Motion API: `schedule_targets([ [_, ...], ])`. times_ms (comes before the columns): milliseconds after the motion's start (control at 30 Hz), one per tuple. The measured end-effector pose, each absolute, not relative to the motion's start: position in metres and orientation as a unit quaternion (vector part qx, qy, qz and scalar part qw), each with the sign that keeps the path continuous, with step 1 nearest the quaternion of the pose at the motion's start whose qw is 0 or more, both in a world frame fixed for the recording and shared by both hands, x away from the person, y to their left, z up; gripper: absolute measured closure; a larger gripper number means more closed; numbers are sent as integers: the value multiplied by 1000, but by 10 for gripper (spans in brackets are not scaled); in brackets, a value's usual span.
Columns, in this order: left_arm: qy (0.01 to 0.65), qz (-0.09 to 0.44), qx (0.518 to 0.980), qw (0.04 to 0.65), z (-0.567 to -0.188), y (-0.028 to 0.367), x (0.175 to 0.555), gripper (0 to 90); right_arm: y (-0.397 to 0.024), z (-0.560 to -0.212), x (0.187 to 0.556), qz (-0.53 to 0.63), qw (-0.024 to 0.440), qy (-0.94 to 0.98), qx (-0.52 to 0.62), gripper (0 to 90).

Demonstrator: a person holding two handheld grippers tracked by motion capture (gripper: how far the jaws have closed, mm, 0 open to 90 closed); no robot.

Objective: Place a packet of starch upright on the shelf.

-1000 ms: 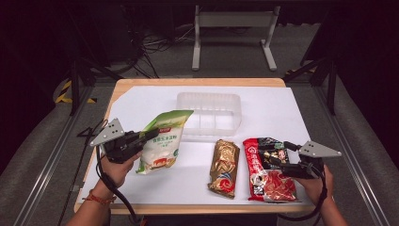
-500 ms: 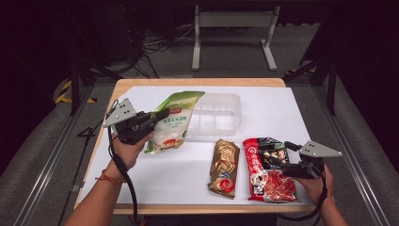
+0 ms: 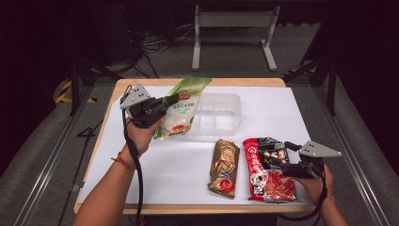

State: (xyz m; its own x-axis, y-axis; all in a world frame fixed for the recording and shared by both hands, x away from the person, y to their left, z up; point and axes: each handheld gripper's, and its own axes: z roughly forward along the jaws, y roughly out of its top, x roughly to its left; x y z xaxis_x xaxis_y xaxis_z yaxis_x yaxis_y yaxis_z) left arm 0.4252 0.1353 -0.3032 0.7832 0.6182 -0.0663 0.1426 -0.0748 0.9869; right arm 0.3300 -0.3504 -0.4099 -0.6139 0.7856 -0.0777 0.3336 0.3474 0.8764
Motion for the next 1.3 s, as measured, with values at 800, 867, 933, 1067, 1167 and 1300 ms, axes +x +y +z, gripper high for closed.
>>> schedule_targets([
  [800, 343, 216, 674, 618, -323, 103, 477, 900, -350, -411, 330, 443, 253, 785, 352, 220],
  [867, 345, 224, 677, 611, -323, 99, 480, 900, -350, -411, 330, 442, 252, 786, 352, 219],
  [933, 350, 222, 675, 610, -324, 96, 483, 900, -350, -412, 331, 442, 251, 786, 352, 219],
  [1067, 358, 230, 670, 608, -324, 94, 488, 900, -350, -412, 331, 441, 252, 787, 351, 220],
  [1167, 358, 232, 669, 608, -324, 92, 491, 900, -350, -413, 331, 440, 251, 787, 352, 219],
  [1300, 356, 247, 673, 599, -323, 85, 496, 900, -349, -413, 331, 439, 251, 789, 350, 219],
])
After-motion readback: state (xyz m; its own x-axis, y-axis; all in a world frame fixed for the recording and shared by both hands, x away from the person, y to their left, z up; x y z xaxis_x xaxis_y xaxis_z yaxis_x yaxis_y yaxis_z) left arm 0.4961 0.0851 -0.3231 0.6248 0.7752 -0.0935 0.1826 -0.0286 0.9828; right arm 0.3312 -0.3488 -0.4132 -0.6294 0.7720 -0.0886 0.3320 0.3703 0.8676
